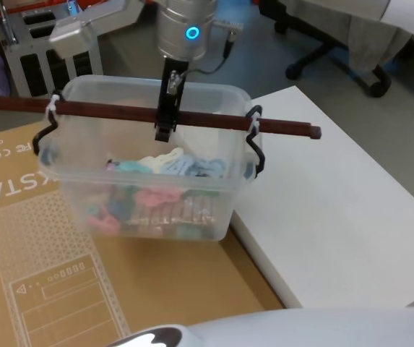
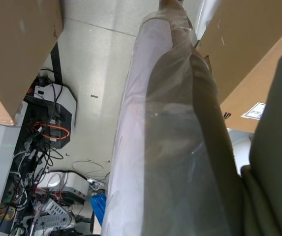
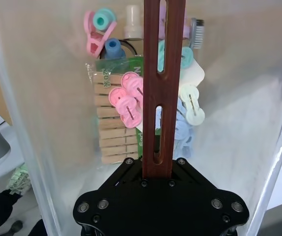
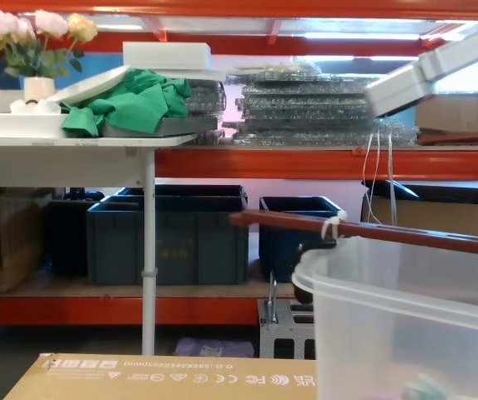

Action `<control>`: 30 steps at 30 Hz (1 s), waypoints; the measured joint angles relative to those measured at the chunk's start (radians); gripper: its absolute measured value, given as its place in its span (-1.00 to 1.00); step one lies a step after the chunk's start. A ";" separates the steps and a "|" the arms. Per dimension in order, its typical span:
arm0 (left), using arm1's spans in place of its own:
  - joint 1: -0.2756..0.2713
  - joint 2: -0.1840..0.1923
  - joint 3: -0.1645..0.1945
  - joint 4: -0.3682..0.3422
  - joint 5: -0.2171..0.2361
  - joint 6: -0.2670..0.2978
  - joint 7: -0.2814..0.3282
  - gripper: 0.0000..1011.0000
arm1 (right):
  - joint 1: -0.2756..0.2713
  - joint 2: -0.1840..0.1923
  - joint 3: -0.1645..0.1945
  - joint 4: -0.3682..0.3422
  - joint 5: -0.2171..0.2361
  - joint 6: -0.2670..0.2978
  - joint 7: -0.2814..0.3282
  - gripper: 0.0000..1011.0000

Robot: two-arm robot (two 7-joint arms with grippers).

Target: Use one hand to grasp the basket and place it at the designated location.

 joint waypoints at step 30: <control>0.000 0.000 0.000 0.000 0.000 0.000 0.000 -1.00 | -0.032 0.182 0.100 0.113 0.008 0.215 0.021 -0.99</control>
